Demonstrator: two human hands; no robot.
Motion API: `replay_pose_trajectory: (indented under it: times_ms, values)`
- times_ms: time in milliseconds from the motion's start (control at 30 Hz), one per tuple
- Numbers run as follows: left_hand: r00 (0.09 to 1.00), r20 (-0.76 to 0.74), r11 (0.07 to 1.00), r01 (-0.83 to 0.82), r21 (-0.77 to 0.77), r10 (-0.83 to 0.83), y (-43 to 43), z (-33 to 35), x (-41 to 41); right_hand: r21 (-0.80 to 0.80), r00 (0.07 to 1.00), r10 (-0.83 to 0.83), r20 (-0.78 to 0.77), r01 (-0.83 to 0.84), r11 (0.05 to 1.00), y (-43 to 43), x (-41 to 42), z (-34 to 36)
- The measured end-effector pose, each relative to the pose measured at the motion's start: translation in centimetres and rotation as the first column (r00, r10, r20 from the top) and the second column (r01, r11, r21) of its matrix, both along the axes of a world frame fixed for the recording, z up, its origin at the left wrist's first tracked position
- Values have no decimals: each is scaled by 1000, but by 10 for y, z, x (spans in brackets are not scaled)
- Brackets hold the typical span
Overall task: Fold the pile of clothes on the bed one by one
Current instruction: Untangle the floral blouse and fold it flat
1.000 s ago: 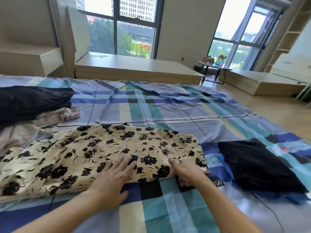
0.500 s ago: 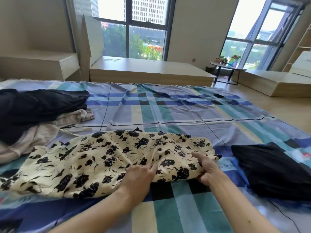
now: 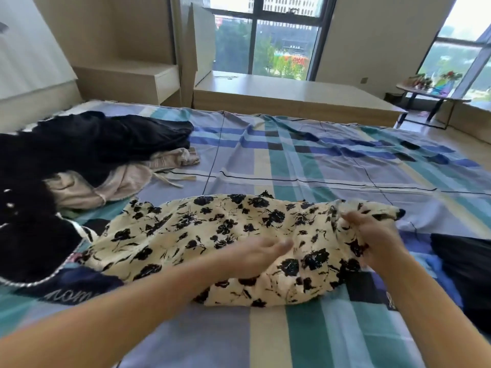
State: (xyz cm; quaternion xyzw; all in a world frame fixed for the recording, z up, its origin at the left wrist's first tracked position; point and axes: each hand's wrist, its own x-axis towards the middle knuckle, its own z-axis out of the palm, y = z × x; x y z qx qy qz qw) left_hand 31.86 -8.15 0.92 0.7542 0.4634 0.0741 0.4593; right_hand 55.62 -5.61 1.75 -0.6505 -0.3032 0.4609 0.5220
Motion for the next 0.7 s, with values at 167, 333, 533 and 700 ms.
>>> replay_pose_trajectory:
  times_ms: [167,333,533,700]
  values:
    - [849,254,885,-430,-178,463,19,23,-92,298,933,225,281,-307,904,6,-79,53]
    - [491,442,652,-657,-378,751,29,45,-171,227,599,189,778,-549,804,23,-201,77]
    - [363,384,523,-677,-518,849,27,25,-232,-179,101,585,805,-898,401,-13,-301,16]
    - [539,-36,540,-837,87,842,35,-8,-252,-27,337,521,784,-820,572,-12,-259,-20]
